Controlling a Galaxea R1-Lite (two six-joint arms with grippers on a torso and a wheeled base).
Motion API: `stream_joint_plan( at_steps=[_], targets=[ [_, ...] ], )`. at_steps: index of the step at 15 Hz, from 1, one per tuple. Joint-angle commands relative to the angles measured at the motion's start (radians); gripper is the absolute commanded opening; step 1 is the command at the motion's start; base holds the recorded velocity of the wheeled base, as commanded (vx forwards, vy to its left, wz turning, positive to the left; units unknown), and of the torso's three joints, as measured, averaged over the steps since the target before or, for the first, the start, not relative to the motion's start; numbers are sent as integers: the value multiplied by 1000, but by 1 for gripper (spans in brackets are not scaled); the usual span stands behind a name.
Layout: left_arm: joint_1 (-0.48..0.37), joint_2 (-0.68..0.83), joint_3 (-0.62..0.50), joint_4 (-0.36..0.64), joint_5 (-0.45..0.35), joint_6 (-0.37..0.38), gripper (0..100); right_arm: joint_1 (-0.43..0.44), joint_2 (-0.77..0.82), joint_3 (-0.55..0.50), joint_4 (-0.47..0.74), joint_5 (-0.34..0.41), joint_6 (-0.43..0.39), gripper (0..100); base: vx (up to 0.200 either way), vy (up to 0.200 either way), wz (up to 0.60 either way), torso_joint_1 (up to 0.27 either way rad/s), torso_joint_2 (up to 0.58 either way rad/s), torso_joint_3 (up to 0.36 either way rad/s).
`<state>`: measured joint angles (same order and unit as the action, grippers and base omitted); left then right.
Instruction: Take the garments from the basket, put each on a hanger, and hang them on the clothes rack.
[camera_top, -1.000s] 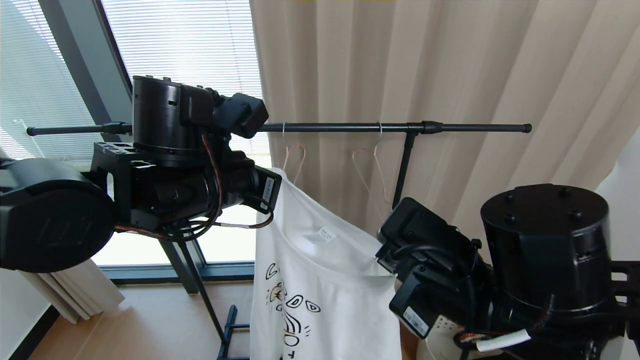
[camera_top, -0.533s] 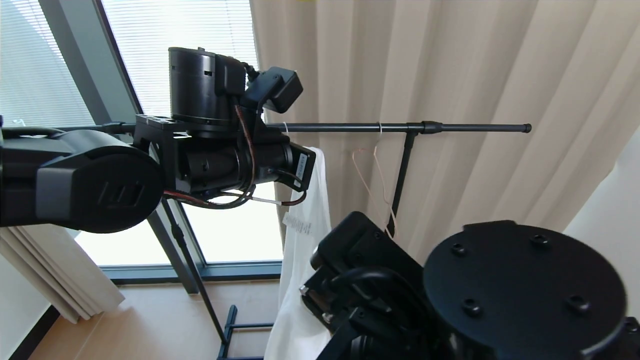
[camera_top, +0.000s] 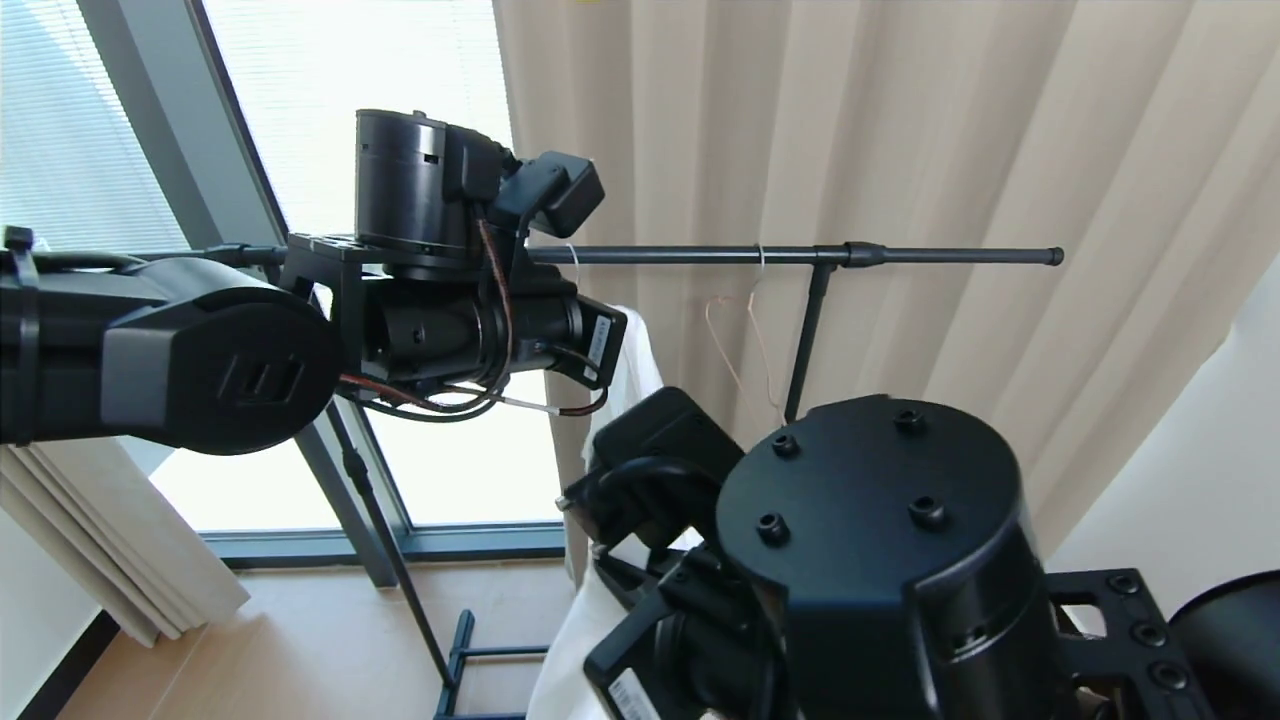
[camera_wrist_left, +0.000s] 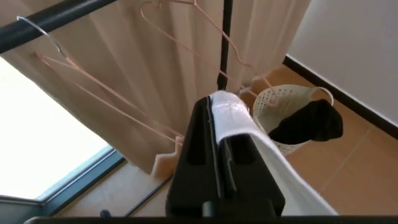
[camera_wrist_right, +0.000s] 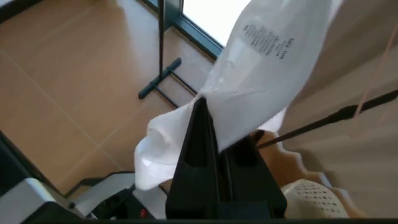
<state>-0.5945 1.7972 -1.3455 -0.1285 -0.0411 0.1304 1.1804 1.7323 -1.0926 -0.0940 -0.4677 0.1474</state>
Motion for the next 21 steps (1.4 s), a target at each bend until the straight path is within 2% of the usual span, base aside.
stream_joint_plan(
  at_steps=[1, 2, 5, 6, 7, 9, 12, 14, 15, 16, 17, 19, 21],
  targets=[
    [28, -48, 2, 72, 35, 0, 0, -119, -105, 71, 68, 4, -120, 0, 0, 0, 0, 0, 0, 0],
    [39, -70, 2, 125, 61, 0, 0, -170, -106, 83, 62, 4, -161, 0, 0, 0, 0, 0, 0, 0],
    [51, -150, 54, 274, 102, 1, 0, -308, -62, 54, 50, 3, -203, 0, 0, 0, 0, 0, 0, 0],
    [50, -177, 82, 317, 104, 1, 0, -329, -31, 45, -1, 4, -206, 0, 0, 0, 0, 0, 0, 0],
    [38, -210, 126, 356, 107, 5, 0, -343, 15, 42, -93, 1, -207, 0, 0, 0, 0, 0, 0, 0],
    [-21, -259, 220, 369, 135, 1, 0, -347, 98, 20, -260, -19, -209, 0, 0, 0, 0, 0, 0, 0],
    [-107, -285, 316, 371, 138, -38, 0, -332, 161, 6, -400, -51, -204, 0, 0, 0, 0, 0, 0, 0],
    [-191, -277, 339, 372, 138, -170, 0, -292, 208, 11, -536, -52, -204, 0, 0, 0, 0, 0, 0, 0],
    [-202, -274, 338, 372, 136, -192, 0, -286, 211, 11, -549, -54, -204, 0, 0, 0, 0, 0, 0, 0],
    [-228, -239, 321, 363, 125, -255, 0, -262, 222, 10, -569, -54, -195, 0, 0, 0, 0, 0, 0, 0],
    [-234, -223, 309, 363, 122, -273, 0, -254, 223, 10, -569, -54, -187, 0, 0, 0, 0, 0, 0, 0],
    [-263, -153, 229, 363, 81, -397, 0, -234, 227, 6, -570, -74, -167, 0, 0, 0, 0, 0, 0, 0],
    [-266, -148, 227, 363, 86, -405, 0, -235, 220, 5, -570, -106, -169, 0, 0, 0, 0, 0, 0, 0]
  ],
)
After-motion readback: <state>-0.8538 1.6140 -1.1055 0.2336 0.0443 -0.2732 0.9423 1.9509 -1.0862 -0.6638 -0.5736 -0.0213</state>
